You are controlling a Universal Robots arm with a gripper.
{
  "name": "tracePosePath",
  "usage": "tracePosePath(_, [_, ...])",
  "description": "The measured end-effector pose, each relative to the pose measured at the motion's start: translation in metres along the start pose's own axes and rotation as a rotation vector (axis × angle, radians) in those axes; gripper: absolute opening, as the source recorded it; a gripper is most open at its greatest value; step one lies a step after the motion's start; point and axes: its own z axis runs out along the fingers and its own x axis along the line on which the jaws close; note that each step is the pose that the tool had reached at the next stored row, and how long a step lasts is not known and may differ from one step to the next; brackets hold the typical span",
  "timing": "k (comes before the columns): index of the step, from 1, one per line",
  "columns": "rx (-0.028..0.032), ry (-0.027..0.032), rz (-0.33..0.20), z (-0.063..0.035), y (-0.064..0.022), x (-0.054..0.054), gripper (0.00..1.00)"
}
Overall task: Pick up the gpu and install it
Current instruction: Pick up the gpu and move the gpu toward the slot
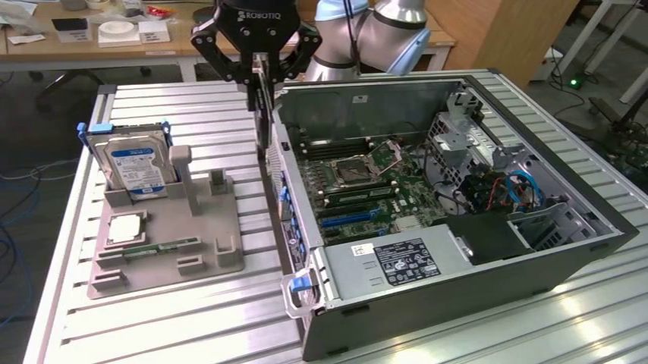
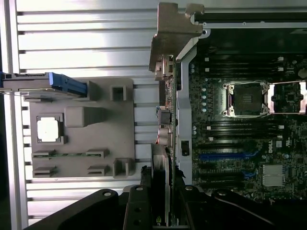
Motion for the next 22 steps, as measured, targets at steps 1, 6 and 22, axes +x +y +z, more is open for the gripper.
tracePosePath(1, [0.0000, 0.0000, 0.000, 0.0000, 0.0000, -0.001, 0.27])
tracePosePath(6, [0.0040, -0.0002, 0.000, 0.0000, 0.0003, -0.005, 0.27])
tracePosePath(22, [0.0139, -0.0006, 0.000, 0.0000, 0.0010, -0.021, 0.27])
